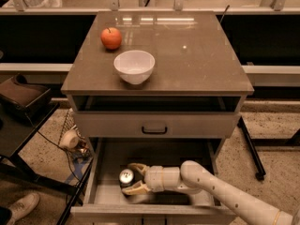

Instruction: Place pepsi can into middle drawer

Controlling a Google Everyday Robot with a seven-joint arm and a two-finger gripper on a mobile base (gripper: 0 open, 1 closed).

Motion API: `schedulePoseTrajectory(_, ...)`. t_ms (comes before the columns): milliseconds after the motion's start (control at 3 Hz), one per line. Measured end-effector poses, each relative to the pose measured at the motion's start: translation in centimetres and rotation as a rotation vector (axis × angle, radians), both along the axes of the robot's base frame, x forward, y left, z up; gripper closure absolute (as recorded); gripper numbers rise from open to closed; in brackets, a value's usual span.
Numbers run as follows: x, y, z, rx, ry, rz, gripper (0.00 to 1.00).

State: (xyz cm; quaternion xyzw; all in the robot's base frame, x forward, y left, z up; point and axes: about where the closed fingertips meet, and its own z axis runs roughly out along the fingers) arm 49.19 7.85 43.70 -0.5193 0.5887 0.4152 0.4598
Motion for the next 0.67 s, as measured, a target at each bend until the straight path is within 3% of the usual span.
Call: schedulePoseTrajectory(667,-0.06,0.11,0.00,0.001,0.000,0.002,0.00)
